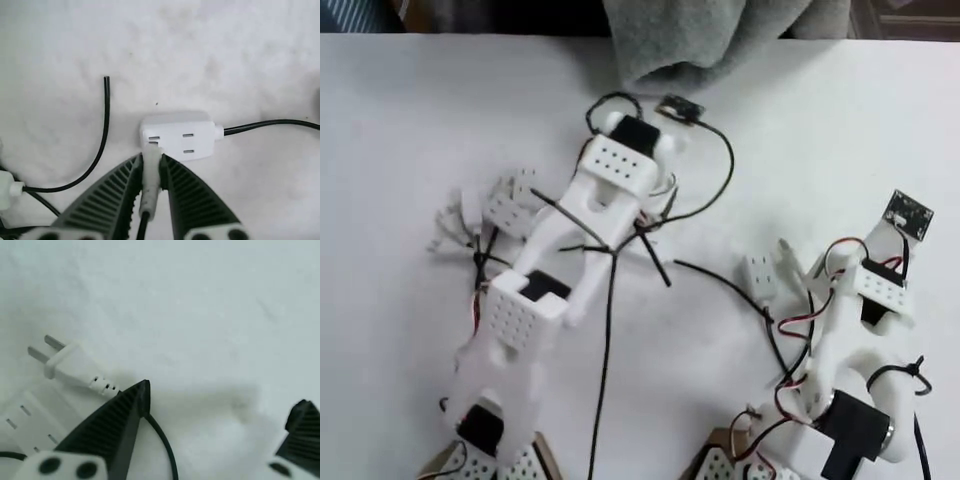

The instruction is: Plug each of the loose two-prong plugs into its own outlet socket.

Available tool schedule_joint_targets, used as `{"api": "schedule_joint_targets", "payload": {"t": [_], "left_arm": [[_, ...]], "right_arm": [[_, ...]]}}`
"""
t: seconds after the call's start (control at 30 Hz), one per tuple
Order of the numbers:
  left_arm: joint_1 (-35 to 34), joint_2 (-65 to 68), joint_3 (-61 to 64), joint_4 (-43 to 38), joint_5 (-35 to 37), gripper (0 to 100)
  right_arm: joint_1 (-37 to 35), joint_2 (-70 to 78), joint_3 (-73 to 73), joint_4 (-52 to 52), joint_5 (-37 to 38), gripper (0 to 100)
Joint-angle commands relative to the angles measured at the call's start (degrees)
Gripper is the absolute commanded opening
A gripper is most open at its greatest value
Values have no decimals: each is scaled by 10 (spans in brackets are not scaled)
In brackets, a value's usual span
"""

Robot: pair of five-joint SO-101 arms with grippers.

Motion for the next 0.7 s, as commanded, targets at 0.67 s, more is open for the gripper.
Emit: {"api": "schedule_joint_targets", "payload": {"t": [0.67], "left_arm": [[-1,38,-5,-14,1,24]], "right_arm": [[-5,-18,-1,-7,-5,415]]}}
